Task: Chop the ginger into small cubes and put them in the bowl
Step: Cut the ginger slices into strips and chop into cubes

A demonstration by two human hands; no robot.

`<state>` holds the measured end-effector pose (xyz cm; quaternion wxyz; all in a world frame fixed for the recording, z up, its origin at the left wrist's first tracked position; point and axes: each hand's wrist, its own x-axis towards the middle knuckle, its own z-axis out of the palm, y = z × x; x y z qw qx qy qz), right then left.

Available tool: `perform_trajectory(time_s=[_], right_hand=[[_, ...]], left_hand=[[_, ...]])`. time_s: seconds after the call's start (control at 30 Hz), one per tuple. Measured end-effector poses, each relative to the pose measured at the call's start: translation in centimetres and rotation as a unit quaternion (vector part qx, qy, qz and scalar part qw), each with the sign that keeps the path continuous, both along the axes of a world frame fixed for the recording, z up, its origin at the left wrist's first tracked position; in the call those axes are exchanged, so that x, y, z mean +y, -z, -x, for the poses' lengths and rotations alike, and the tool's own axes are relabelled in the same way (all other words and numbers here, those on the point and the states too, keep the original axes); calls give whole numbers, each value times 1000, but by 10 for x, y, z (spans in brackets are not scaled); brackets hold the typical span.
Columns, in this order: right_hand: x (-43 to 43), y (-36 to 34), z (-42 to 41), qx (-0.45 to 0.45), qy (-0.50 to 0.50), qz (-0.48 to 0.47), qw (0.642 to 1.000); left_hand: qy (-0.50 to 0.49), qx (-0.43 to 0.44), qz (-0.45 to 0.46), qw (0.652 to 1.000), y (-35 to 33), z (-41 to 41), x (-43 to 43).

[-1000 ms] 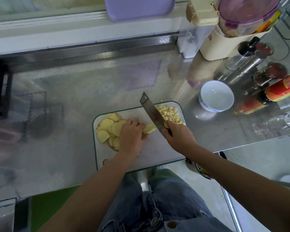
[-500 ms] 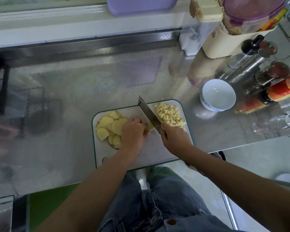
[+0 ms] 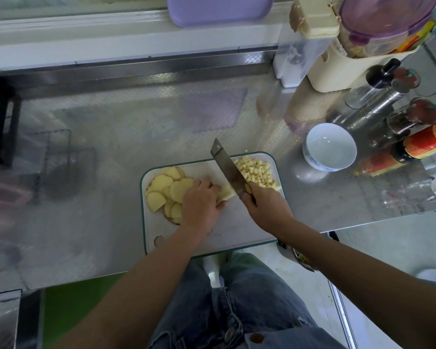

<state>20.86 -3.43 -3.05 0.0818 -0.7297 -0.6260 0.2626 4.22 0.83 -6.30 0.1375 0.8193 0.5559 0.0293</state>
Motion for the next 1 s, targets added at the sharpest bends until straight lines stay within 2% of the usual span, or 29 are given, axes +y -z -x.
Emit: perform_trajectory(time_s=[0.13,0.43,0.7,1.0], right_hand=[[0,-3,3,-27,-27,25,999],[-12,21,15,-50,2,3,999],[0,16,10,0,17,-13,1000],[-1,5,10,-20,-25,15,999]], left_hand=[[-12,-2,2,1000,-1,-1,-1],[-25,-8,12,1000,-2,-3,0],[-20,-20,18,999,-1,0,-2],[-37,-33,4,999,-1,0,-3]])
